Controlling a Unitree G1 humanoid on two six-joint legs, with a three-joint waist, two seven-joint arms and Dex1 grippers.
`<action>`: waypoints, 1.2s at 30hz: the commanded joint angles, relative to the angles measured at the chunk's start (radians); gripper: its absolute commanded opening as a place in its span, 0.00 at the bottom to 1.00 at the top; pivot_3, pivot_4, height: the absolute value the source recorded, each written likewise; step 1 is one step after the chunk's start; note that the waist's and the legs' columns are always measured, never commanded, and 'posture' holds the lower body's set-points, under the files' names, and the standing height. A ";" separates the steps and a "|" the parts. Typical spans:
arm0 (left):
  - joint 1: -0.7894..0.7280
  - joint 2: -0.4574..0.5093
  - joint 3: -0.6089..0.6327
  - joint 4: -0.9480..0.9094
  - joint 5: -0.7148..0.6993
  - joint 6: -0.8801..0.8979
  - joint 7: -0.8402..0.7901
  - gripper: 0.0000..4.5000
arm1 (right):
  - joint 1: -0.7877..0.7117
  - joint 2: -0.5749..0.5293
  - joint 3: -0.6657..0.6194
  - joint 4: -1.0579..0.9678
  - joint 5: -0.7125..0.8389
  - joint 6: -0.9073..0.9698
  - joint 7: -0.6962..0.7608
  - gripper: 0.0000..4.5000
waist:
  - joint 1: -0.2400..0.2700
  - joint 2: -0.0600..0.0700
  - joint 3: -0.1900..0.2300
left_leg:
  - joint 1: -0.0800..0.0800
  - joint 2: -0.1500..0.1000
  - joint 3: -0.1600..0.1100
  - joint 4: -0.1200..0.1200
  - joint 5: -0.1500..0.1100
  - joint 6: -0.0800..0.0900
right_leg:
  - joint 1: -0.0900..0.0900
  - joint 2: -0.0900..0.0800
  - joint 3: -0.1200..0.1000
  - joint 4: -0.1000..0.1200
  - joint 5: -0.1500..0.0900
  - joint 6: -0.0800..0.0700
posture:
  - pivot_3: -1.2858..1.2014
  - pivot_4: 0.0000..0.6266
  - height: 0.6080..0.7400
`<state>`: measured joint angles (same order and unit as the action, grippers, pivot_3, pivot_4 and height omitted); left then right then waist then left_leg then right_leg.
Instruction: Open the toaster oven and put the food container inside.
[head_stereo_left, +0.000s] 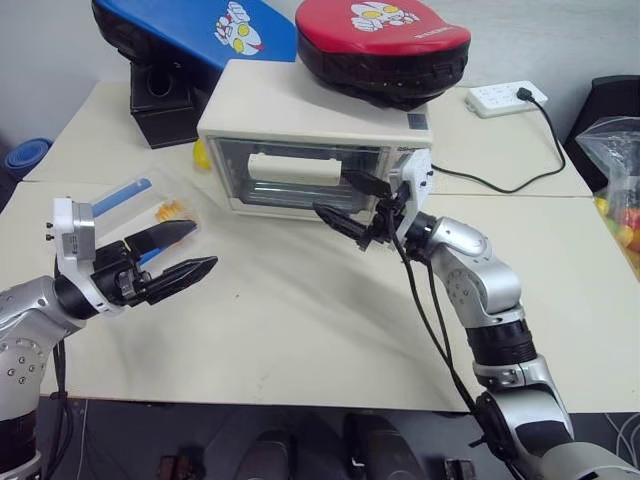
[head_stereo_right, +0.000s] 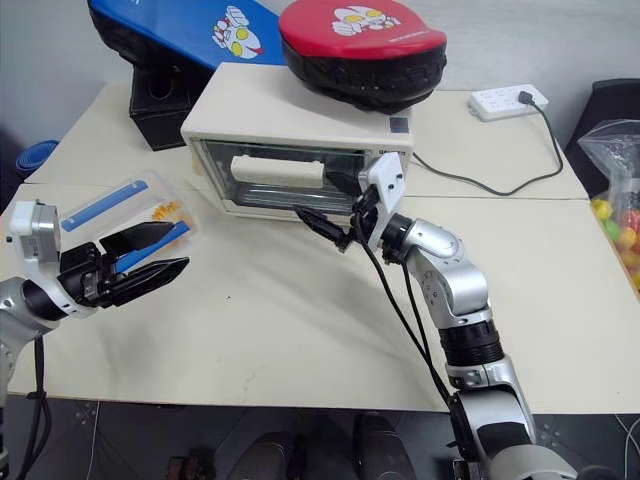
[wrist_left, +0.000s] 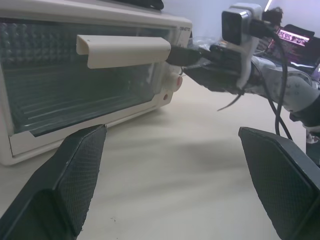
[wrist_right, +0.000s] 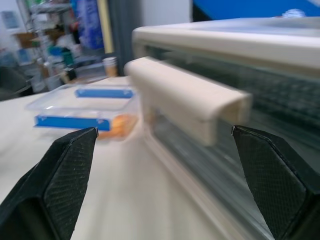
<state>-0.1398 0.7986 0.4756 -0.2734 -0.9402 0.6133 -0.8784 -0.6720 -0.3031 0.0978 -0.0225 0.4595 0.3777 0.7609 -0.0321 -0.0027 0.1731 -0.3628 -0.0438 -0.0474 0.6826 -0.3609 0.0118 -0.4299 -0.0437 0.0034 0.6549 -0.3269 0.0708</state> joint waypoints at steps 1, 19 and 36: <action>-0.056 0.028 0.047 0.012 -0.036 0.019 0.015 1.00 | 0.047 -0.036 0.037 -0.135 0.023 0.004 0.088 0.99 | 0.004 0.000 0.000 | 0.000 0.000 0.000 0.000 0.000 0.000 | 0.000 0.000 0.000 0.000 0.000 0.000 | 0.52 0.24 1.00; -0.518 -0.115 -0.346 0.549 0.427 -0.283 -0.060 0.01 | 0.263 -0.136 0.104 -0.068 -0.182 -0.276 0.200 1.00 | 0.003 -0.001 0.000 | 0.000 -0.002 0.000 0.001 0.001 0.000 | 0.000 0.000 0.000 0.004 0.000 0.001 | 0.52 0.24 1.00; -0.223 -0.221 -0.389 0.391 0.645 -0.415 0.128 0.01 | 0.746 -0.203 -0.198 -0.228 -0.004 -0.412 0.172 1.00 | 0.030 -0.001 0.000 | 0.004 -0.001 0.000 0.004 0.002 -0.001 | 0.003 0.000 0.002 0.004 0.001 0.001 | 0.52 0.24 1.00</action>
<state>-0.3816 0.5889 0.0645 0.1582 -0.3027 0.2092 -0.7807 0.0732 -0.5109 -0.0779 -0.1963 0.4096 -0.0278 0.9324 -0.0018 -0.0041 0.1728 -0.3551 -0.0453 -0.0466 0.6842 -0.3587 0.0108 -0.4234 -0.0440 0.0058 0.6589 -0.3262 0.0716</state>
